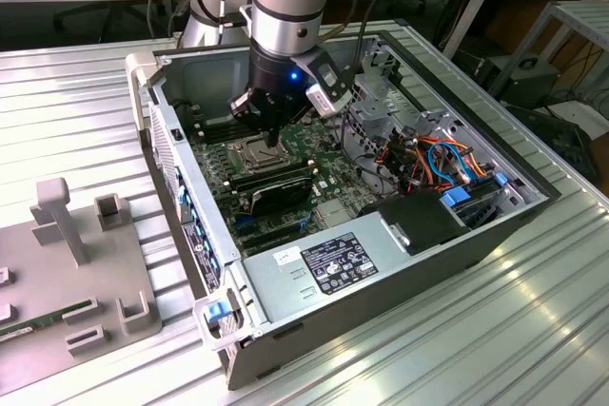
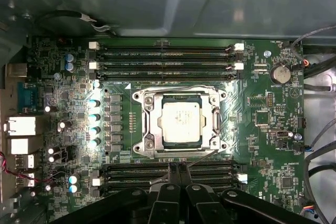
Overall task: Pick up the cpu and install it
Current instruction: 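Install the second cpu locking lever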
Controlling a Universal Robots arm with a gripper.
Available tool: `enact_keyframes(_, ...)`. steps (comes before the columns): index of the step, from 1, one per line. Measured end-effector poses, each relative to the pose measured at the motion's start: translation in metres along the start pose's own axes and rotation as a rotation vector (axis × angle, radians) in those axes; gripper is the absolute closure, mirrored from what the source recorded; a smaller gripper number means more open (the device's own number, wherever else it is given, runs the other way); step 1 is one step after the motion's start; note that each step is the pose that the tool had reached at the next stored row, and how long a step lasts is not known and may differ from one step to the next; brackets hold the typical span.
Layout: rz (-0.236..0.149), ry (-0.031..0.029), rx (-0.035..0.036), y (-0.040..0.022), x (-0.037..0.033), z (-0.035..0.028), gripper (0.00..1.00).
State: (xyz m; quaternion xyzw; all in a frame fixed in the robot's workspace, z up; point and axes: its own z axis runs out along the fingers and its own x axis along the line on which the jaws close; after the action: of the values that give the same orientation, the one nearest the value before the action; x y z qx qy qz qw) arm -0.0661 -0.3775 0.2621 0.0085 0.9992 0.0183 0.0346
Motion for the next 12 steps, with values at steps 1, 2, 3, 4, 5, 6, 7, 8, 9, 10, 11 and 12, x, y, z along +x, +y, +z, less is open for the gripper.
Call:
enact_keyframes(1,0.0,0.0032,0.0001,0.0,0.0,0.0006,0.89)
enact_keyframes(2,0.0,0.0089,0.0002,-0.0001,0.0001,0.0017,0.89)
enact_keyframes(3,0.0,0.0128,0.0002,-0.0001,0.0002,0.0028,0.89)
enact_keyframes(4,0.001,0.0144,0.0003,-0.0001,0.0003,0.0033,0.89)
enact_keyframes(5,0.001,0.0146,0.0005,-0.0001,0.0003,0.0032,0.89)
enact_keyframes(6,0.001,0.0146,0.0007,-0.0002,0.0003,0.0032,0.89)
enact_keyframes(7,0.001,0.0145,0.0008,-0.0001,0.0002,0.0033,0.89)
enact_keyframes(8,0.0,0.0145,0.001,-0.0001,0.0002,0.0033,0.89)
enact_keyframes(9,0.0,0.0145,0.0011,-0.0001,0.0002,0.0033,0.89)
enact_keyframes(10,0.0,0.0145,0.0013,-0.0002,0.0002,0.0033,0.89)
enact_keyframes(11,0.0,0.0145,0.0014,-0.0001,0.0004,0.0035,0.89)
enact_keyframes(12,0.0,0.0143,0.0015,-0.0001,0.0017,0.0044,0.89)
